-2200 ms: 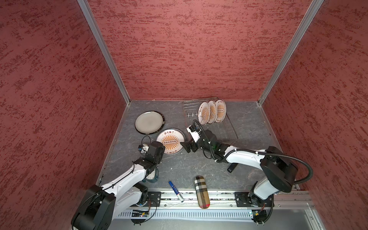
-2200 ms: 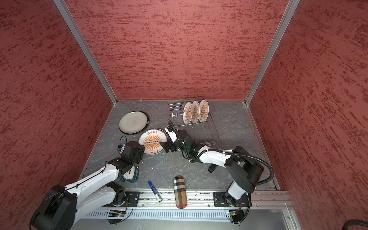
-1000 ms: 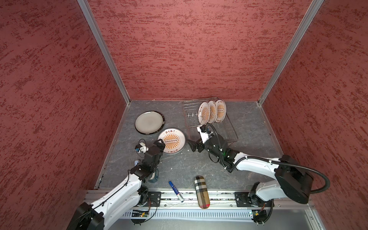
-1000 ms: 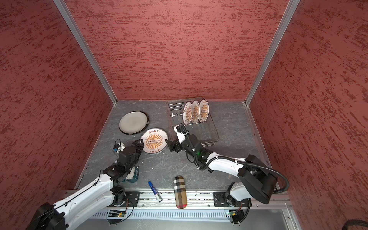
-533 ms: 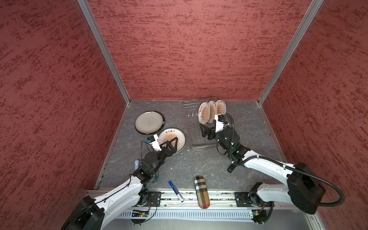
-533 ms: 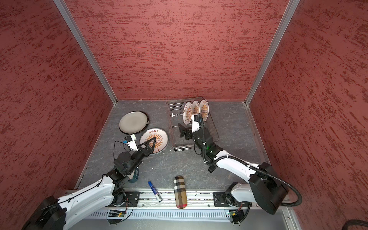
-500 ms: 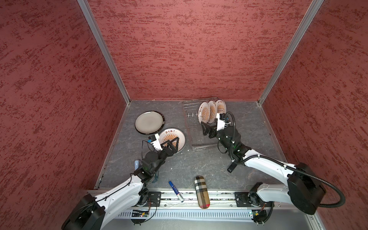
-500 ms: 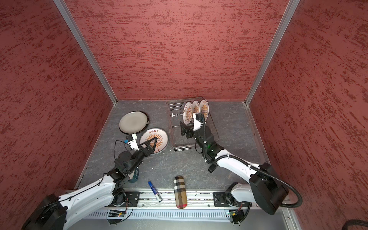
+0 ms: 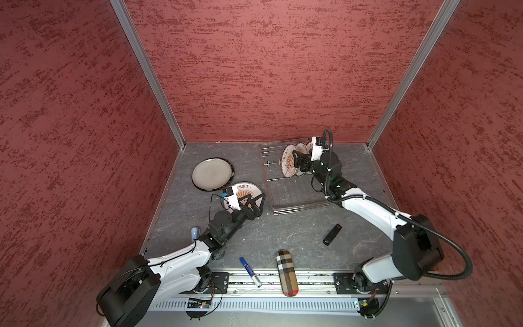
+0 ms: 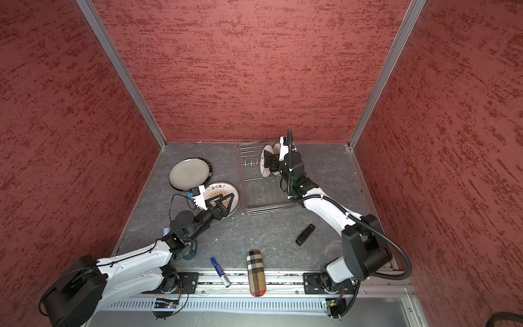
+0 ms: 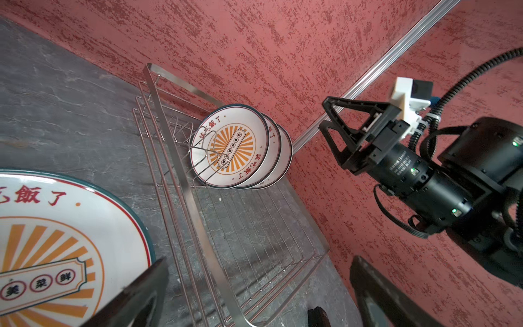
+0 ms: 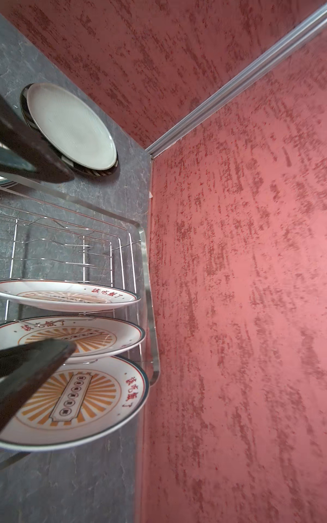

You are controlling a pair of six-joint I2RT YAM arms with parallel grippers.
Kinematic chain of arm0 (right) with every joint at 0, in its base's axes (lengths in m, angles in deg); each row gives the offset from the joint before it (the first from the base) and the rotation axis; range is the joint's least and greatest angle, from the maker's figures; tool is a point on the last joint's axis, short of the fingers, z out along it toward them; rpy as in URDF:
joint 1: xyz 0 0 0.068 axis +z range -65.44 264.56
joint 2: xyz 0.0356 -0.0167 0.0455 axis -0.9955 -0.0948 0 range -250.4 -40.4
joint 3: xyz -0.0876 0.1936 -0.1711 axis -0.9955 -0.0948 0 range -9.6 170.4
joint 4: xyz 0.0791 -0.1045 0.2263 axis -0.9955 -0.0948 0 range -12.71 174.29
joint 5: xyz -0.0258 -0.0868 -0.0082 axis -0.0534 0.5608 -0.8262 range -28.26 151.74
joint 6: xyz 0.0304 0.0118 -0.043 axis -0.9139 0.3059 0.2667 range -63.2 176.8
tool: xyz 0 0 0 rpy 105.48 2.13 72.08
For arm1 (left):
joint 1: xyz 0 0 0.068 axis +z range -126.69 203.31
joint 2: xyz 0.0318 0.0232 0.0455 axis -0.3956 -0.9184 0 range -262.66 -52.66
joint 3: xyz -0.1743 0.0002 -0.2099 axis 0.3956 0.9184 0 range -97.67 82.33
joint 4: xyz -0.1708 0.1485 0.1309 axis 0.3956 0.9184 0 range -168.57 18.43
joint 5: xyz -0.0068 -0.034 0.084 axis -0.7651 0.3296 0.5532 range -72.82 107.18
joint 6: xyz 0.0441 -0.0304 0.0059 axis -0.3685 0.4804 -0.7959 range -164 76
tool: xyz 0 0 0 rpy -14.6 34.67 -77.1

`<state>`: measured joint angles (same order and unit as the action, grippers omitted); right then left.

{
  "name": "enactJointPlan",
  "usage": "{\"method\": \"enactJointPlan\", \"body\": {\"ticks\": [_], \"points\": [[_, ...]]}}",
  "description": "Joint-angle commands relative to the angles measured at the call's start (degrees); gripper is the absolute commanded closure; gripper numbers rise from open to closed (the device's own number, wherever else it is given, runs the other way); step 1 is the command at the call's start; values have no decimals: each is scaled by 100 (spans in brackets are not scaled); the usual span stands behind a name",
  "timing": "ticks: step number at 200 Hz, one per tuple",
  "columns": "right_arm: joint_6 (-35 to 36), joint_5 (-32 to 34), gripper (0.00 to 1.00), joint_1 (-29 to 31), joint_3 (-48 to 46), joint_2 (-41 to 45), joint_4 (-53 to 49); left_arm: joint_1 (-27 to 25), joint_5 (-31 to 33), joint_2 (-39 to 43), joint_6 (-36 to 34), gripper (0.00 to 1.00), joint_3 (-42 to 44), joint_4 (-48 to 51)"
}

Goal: Unload the plates from the dish rack
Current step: 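Grip the top edge of the nearest sunburst plate in the rack with the right gripper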

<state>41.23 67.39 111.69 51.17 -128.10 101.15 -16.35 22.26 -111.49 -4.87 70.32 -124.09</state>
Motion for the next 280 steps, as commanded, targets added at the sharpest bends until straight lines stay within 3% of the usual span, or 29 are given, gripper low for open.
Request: {"method": "enactJointPlan", "body": {"ticks": [1,59,106,126,164,203,280], "points": [[-34,89,21,-50,478,-484,-491,-9,-214,11,-229,1,-33,-58],[-159,894,36,-59,1262,-1313,-946,20,-505,384,-591,1,-8,294],[-121,960,48,-59,1603,-1684,-1105,37,-324,407,-619,0,66,230],[-87,1146,59,-59,1757,-1857,-1225,37,-373,354,-605,1,112,95],[-29,1470,63,-28,1924,-2096,-1364,46,-377,289,-593,0,79,138],[113,1638,76,54,2041,-2238,-1396,49,-370,238,-582,1,80,92],[339,2055,88,204,2312,-2436,-1626,72,-306,236,-546,0,97,130]]}}
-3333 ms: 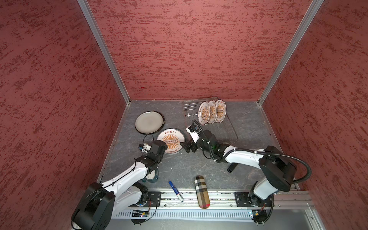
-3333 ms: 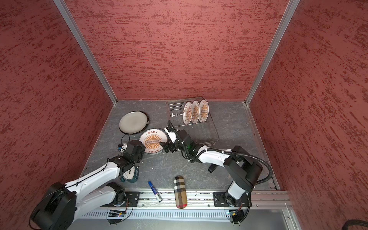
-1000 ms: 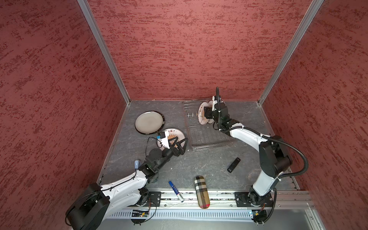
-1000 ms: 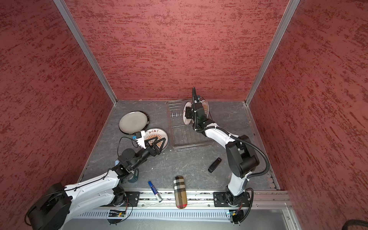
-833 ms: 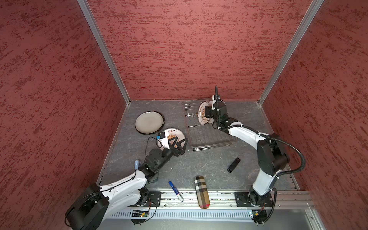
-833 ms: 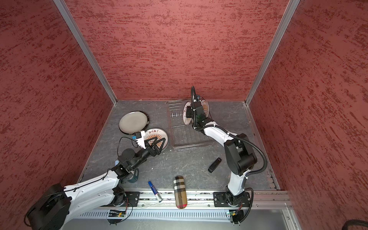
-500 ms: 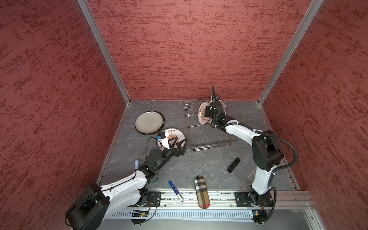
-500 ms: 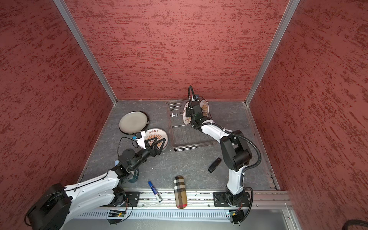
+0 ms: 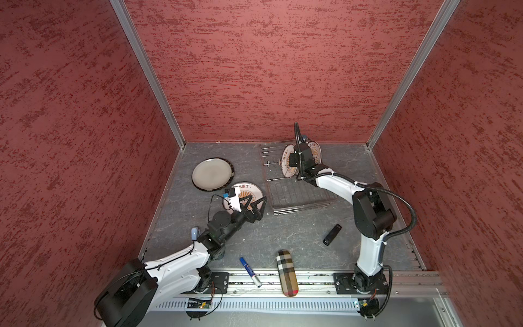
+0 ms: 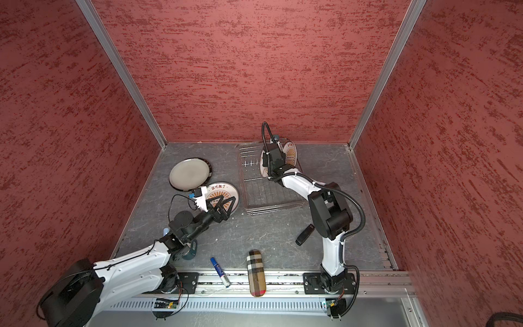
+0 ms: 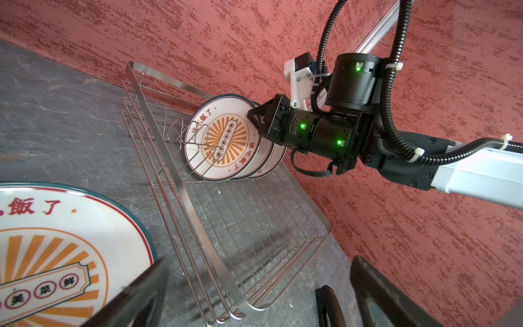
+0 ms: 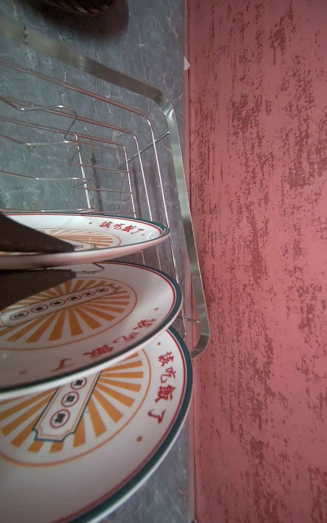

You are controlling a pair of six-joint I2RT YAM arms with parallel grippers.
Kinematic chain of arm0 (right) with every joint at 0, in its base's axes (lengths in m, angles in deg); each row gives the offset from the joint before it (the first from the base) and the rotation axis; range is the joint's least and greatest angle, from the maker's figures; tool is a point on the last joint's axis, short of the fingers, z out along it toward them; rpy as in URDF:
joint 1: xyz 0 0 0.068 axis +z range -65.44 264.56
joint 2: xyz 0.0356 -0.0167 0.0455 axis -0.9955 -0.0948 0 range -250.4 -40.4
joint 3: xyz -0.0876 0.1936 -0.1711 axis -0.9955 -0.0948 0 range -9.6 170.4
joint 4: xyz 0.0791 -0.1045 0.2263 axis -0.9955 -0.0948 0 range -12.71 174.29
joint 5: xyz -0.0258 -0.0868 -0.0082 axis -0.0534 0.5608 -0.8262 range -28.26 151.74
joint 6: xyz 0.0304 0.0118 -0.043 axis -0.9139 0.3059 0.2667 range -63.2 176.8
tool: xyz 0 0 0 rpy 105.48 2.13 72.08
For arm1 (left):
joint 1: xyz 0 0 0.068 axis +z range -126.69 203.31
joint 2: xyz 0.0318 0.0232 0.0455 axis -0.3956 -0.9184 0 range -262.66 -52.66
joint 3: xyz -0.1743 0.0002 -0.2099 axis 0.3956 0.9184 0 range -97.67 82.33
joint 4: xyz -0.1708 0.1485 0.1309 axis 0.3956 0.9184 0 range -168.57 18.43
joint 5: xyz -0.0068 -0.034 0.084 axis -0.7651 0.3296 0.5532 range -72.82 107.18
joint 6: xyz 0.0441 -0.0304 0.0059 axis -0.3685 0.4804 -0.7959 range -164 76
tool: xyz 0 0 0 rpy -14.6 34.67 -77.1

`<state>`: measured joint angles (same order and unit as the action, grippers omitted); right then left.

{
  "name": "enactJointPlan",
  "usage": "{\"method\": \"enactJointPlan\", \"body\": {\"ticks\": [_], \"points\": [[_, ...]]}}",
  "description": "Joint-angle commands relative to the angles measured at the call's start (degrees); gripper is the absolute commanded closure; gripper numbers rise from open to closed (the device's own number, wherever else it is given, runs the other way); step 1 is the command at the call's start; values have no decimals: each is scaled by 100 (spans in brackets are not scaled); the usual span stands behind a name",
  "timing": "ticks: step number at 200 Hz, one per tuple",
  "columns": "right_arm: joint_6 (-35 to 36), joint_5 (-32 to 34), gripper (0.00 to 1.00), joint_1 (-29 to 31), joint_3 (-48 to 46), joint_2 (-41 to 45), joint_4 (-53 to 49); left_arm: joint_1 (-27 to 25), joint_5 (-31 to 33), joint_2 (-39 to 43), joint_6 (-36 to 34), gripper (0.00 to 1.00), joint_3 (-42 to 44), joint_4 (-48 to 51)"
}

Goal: Unload the plates from the dish rack
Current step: 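Grip the top edge of the nearest sunburst plate in the rack with the right gripper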

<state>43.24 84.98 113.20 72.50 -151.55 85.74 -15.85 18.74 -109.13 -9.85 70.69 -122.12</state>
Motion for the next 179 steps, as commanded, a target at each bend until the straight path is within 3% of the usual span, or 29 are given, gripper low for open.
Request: {"method": "enactJointPlan", "body": {"ticks": [1,179], "points": [[136,295,88,54,181,-86,-84,22,50,-2,-48,0,63,-75],[613,624,100,242,208,234,13,56,269,226,-25,1,219,-30]]}}
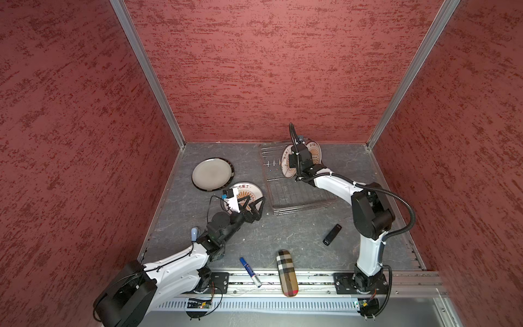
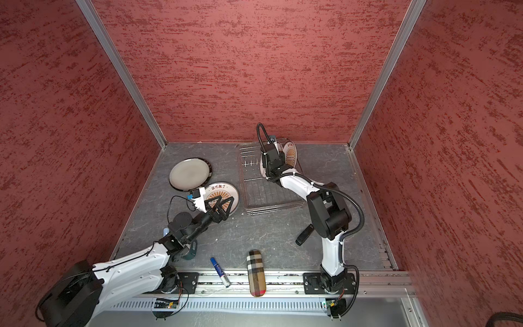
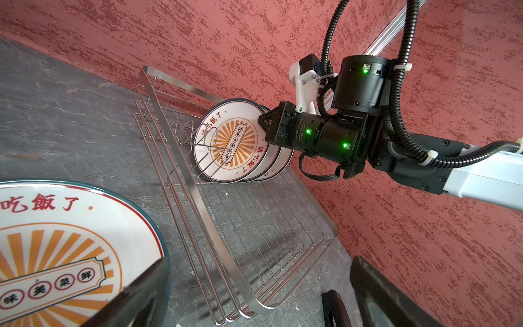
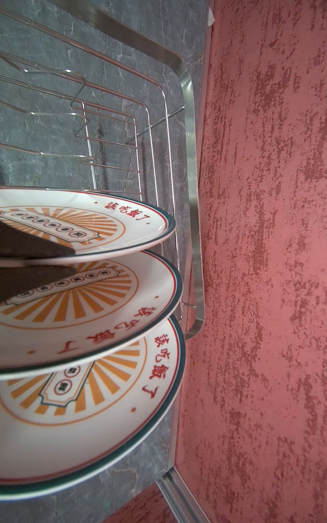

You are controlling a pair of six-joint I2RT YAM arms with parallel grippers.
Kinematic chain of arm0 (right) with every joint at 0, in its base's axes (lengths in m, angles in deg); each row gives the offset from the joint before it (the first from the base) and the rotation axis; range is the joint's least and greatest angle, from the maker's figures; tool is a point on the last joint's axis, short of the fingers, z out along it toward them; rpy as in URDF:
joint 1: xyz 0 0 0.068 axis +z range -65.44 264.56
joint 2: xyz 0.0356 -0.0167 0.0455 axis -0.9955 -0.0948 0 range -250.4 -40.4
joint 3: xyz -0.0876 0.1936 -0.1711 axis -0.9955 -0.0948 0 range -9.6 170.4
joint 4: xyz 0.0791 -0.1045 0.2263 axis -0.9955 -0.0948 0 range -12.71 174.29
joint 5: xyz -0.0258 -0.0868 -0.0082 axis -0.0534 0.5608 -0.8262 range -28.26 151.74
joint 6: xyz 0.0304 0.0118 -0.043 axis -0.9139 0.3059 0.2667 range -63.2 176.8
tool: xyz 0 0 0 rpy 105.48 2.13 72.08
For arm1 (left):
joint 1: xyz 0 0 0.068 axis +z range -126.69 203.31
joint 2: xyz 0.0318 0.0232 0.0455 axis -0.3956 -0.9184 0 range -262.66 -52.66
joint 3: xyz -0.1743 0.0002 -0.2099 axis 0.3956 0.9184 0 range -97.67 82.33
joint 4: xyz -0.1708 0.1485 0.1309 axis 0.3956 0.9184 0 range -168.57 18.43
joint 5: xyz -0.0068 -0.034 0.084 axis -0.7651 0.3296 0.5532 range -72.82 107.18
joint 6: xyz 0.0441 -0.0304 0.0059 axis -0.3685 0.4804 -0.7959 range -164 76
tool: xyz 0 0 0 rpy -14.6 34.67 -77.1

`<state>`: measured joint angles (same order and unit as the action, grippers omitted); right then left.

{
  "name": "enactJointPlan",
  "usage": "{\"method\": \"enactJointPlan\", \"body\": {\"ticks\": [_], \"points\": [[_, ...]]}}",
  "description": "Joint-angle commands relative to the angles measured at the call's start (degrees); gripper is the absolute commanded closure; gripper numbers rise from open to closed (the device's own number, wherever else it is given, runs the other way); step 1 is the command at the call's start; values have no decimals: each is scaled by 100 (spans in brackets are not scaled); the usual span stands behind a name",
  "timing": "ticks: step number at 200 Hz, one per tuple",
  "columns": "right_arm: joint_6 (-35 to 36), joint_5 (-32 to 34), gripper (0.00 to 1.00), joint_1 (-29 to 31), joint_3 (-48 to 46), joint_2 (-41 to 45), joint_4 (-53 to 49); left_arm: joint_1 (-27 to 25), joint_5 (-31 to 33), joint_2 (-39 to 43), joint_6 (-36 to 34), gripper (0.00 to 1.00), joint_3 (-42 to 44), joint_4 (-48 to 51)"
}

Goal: Unload the plates from the dish rack
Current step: 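Grip the top edge of the nearest sunburst plate in the rack with the right gripper, then lift the sunburst plate up out of the rack with the right gripper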

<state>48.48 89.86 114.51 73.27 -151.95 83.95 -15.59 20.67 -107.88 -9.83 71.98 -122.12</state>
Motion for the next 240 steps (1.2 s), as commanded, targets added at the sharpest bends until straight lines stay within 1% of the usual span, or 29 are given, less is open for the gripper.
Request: {"method": "enactJointPlan", "body": {"ticks": [1,78,103,138,171,211,240], "points": [[91,139,100,113,128,278,197,30,75,105,-26,1,88,-30],[317,411,100,247,-25,665,455,92,431,671,-7,1,326,208],[353,492,100,291,-246,906,611,129,434,825,9,1,336,346],[416,589,100,353,-550,1283,799,165,423,827,100,1,349,322],[339,202,100,353,-996,1750,1073,178,444,794,229,0,364,207],[206,-159,100,353,-1594,2357,1405,180,259,757,260,0,364,115],[14,-709,100,320,-2041,2786,1629,180,216,754,360,1,345,150]]}}
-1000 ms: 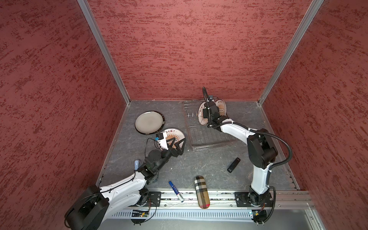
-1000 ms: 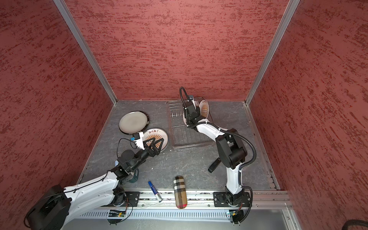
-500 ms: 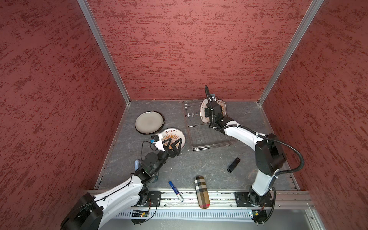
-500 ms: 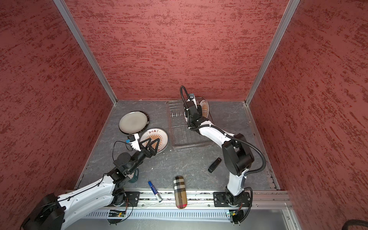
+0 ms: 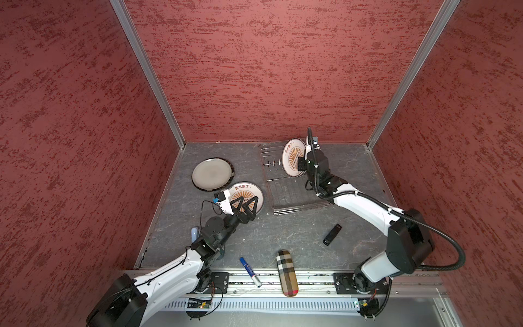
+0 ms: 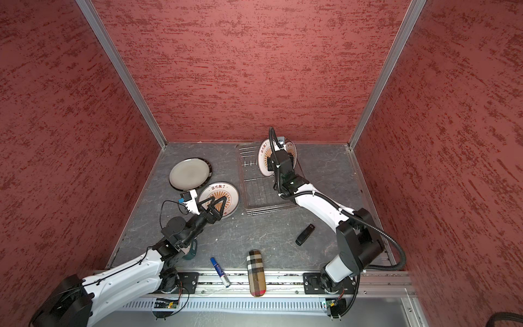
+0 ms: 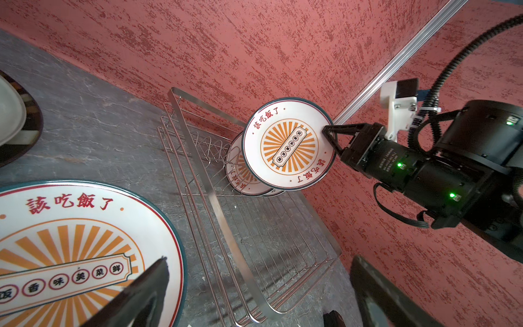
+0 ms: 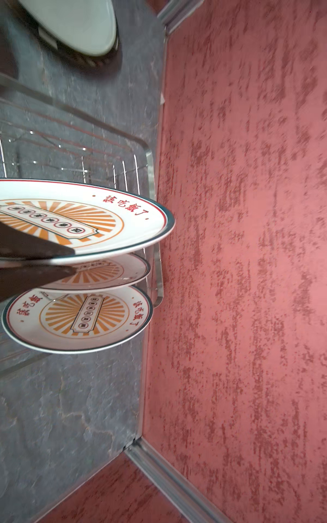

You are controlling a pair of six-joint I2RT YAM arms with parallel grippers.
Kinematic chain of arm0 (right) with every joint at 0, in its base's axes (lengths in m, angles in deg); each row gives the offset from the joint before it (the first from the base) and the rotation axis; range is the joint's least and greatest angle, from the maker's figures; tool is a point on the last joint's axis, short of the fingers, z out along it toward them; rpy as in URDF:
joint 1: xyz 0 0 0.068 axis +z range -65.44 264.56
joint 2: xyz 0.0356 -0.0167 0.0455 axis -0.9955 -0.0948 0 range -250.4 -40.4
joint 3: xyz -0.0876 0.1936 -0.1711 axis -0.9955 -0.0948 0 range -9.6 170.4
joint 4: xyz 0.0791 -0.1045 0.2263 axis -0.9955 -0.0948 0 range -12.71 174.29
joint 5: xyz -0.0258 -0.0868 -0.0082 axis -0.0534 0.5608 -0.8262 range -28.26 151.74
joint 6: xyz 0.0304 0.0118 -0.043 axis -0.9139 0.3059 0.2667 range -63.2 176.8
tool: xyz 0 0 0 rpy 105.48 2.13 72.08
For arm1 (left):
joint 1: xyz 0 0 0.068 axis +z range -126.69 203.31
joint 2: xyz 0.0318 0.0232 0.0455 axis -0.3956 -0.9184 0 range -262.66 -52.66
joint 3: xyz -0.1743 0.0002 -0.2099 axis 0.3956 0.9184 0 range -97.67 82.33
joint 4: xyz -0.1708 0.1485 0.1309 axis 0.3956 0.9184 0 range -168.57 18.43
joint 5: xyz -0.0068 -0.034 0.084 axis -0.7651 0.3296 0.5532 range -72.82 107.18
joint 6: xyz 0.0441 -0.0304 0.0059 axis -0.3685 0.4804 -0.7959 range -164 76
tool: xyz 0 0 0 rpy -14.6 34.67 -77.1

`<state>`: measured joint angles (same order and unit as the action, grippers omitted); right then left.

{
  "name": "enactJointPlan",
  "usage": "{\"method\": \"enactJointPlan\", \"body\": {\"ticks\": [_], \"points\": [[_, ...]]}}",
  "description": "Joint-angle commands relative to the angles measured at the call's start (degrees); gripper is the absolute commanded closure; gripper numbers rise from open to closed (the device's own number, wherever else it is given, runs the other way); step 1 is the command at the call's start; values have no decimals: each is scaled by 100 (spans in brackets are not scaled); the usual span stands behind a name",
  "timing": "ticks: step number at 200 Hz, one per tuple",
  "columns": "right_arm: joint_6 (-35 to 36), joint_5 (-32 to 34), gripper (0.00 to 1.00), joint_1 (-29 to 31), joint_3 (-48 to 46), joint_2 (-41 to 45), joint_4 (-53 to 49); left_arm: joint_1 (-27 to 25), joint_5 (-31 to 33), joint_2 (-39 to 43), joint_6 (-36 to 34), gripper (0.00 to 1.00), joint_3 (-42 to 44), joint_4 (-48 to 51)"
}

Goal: Unload the plates from the dish rack
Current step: 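Lift the sunburst plate up out of the rack with the right gripper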

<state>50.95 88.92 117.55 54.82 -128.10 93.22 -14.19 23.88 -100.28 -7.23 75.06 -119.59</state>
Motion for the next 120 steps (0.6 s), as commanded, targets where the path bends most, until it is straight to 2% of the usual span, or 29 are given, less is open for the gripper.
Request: {"method": "enactJointPlan", "body": {"ticks": [1,40,88,120], "points": [[-241,-634,100,15,-213,411,705,41,-106,-4,105,1,39,-111],[-623,-1478,100,-154,-826,971,1083,32,-327,-88,97,1,31,-276],[-1223,-2749,100,-509,-1484,1448,1543,37,-1182,-511,170,1,-73,-836],[-1637,-3506,100,-769,-1800,1527,1813,49,-1448,-829,281,1,-135,-1161]]}}
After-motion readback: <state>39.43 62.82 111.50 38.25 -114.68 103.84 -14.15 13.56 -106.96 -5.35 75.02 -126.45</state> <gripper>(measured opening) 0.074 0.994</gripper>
